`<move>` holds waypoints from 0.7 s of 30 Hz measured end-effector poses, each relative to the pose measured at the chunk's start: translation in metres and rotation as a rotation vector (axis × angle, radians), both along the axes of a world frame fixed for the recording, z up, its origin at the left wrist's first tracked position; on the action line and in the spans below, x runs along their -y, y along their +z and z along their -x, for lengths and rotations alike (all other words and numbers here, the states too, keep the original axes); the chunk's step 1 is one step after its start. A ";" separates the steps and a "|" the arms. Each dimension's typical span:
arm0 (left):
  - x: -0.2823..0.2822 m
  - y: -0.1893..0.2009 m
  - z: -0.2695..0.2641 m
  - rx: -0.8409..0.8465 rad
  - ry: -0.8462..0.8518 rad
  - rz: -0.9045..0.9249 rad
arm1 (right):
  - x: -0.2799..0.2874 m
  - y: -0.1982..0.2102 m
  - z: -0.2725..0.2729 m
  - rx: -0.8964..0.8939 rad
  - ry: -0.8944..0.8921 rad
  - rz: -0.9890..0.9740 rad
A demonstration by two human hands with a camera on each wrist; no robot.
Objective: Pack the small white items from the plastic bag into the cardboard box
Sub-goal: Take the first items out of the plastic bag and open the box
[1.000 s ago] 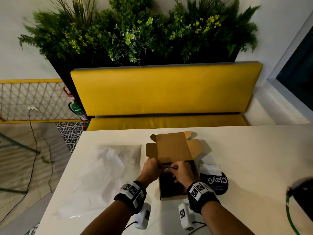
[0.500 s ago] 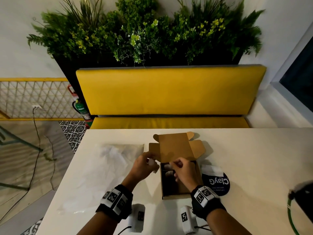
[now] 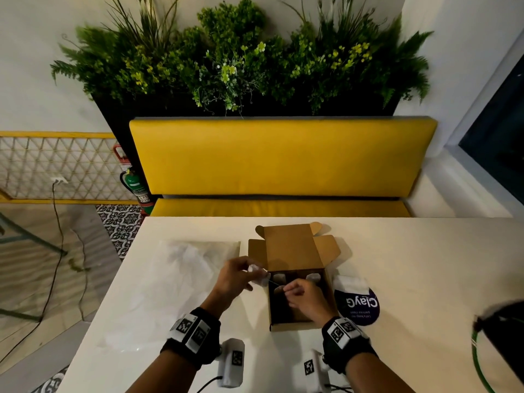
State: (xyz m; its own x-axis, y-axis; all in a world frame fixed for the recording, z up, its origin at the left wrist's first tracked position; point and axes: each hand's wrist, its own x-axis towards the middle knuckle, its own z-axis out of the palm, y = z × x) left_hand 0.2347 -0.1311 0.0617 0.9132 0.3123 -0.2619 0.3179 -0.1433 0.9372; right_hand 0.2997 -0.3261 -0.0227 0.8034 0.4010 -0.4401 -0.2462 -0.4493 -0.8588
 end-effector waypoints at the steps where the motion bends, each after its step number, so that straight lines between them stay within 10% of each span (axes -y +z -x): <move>1: -0.001 0.002 0.001 0.013 0.004 0.012 | -0.002 -0.002 0.000 -0.013 0.004 -0.008; 21: -0.021 0.095 -0.007 0.346 -0.025 -0.478 | -0.039 -0.004 -0.003 0.085 0.018 0.152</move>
